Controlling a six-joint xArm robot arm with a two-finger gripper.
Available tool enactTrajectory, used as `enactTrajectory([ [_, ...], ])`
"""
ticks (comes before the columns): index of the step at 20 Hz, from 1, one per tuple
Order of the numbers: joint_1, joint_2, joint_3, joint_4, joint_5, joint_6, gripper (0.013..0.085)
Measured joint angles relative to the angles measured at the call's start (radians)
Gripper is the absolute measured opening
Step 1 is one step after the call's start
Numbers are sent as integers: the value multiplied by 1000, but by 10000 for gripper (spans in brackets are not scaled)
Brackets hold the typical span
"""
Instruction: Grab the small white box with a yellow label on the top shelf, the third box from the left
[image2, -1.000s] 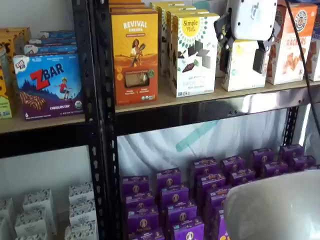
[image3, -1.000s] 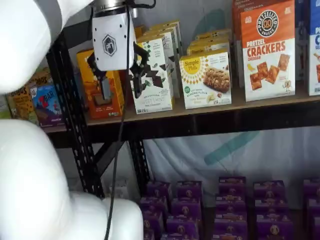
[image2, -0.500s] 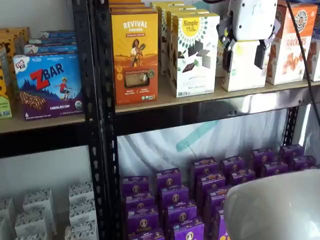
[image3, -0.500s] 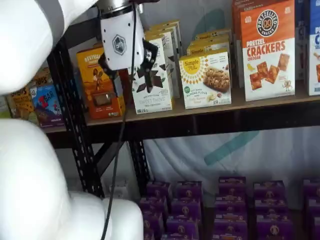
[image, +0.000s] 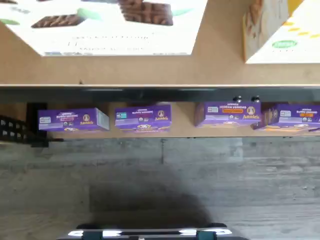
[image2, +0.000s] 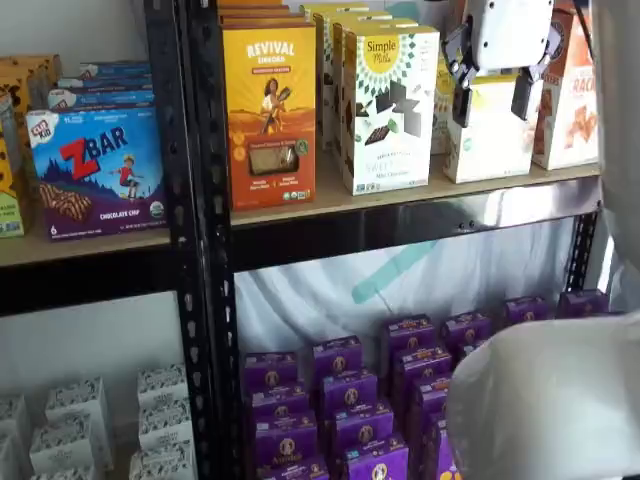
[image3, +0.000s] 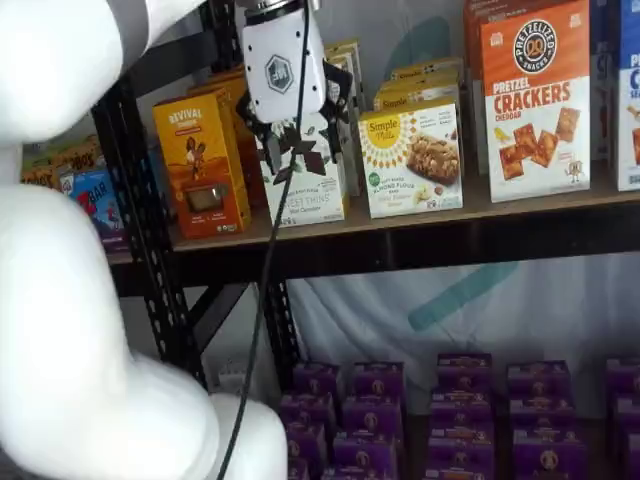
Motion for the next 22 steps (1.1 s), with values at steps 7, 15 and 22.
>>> enactTrajectory([
  [7,-38,62,-34,-4,-23,-40,850],
  [15,-65,94,-50,-12,-31,-68,850],
  [22,-120,119,-61,-2,-77,-120,850],
])
